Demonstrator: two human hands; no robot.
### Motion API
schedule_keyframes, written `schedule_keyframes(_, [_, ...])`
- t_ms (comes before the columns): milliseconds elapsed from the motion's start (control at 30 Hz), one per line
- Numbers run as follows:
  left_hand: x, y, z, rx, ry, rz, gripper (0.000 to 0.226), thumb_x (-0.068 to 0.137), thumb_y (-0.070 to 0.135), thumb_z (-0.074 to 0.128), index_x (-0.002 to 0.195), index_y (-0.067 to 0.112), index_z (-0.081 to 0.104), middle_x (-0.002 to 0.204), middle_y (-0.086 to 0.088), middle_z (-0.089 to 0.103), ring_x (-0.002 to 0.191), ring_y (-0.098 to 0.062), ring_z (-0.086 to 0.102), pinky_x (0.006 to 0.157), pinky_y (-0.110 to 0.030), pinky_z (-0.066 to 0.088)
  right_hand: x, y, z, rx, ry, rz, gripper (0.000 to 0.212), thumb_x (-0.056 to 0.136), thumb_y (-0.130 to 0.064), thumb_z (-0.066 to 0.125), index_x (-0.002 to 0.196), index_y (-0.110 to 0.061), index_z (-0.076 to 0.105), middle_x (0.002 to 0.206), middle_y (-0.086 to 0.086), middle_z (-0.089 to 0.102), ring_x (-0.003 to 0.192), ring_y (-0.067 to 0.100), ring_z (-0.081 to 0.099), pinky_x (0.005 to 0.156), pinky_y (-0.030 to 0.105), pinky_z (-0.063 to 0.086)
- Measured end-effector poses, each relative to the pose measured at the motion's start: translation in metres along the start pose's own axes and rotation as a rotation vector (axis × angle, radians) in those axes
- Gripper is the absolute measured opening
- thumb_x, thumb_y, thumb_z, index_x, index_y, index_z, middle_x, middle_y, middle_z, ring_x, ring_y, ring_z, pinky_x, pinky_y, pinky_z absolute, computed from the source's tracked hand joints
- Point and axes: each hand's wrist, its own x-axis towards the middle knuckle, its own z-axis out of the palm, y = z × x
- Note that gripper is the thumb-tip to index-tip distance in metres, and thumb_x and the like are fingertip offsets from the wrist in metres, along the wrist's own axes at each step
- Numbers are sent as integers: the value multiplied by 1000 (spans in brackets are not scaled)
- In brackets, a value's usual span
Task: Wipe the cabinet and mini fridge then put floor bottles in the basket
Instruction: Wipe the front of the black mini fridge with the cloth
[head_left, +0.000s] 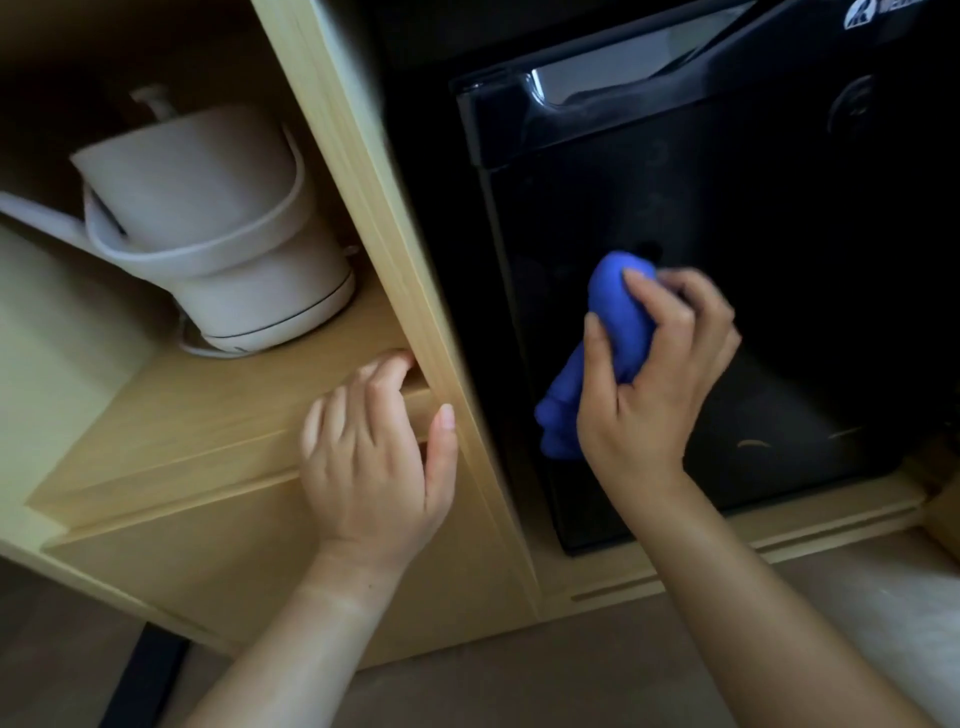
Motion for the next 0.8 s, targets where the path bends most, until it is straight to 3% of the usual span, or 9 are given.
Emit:
schedule_keyframes(167, [0,0,0,3,3,11,40,92,33,40,118,3,48,106,-15,64,94,-26,50,83,-38,36,20,-23,20,43,28,-131,30,92,-27,58,120,-22,46,125,4,40,113,25,43,98,39,36])
schedule_keyframes(367, [-2,-1,-3,-27,-29,5,41,93,35,39,118,5,47,107,-14,64,97,-24,51,86,-37,36,-30,24,0,-106,-184,-237,30,93,-33,53,120,-21,46,126,6,38,112,29,40,105,30,26])
schedule_keyframes(633, [-1,-2,-6,-46,-40,2,40,93,36,40,119,6,48,105,-12,63,94,-24,50,85,-36,36,14,-22,20,4,-69,-239,28,93,-31,55,119,-23,47,125,0,37,113,24,41,99,41,35])
schedule_keyframes(800, [-1,-2,-9,-60,-83,-14,42,94,38,40,120,6,47,108,-13,63,98,-24,50,89,-36,35,-3,-15,18,-50,-133,-232,30,93,-33,53,121,-24,45,127,1,36,114,26,39,102,31,28])
